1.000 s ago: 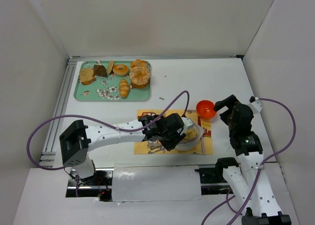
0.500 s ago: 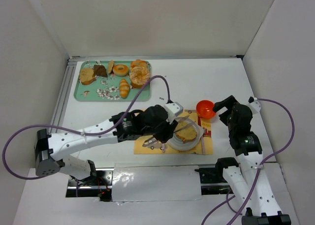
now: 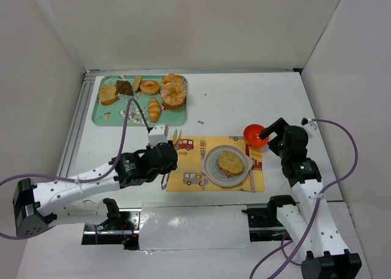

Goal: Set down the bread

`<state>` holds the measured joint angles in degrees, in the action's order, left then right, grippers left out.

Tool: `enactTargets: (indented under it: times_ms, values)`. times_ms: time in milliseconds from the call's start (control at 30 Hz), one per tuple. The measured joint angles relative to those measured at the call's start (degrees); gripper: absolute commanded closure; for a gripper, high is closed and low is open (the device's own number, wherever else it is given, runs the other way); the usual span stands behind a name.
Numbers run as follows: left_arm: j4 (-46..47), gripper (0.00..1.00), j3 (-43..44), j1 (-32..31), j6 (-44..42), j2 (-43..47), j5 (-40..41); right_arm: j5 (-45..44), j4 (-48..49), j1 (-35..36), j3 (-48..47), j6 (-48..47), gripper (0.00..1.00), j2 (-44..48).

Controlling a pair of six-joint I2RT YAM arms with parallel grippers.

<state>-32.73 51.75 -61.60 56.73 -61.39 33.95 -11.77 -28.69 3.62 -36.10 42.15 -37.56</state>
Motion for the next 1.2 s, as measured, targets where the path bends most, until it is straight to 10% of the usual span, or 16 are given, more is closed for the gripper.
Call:
enactTargets:
  times_ms: [300, 1200]
  values:
    - [7.8, 0.57, -8.6, 0.1, 11.0, -4.3, 5.2, 1.7, 0.8, 0.0, 0.1, -0.1, 0.0, -1.0]
    - [37.3, 0.58, -13.1, 1.9, 3.6, -24.8, 6.0, 3.8, 1.7, 0.0, 3.2, -1.2, 0.0, -2.8]
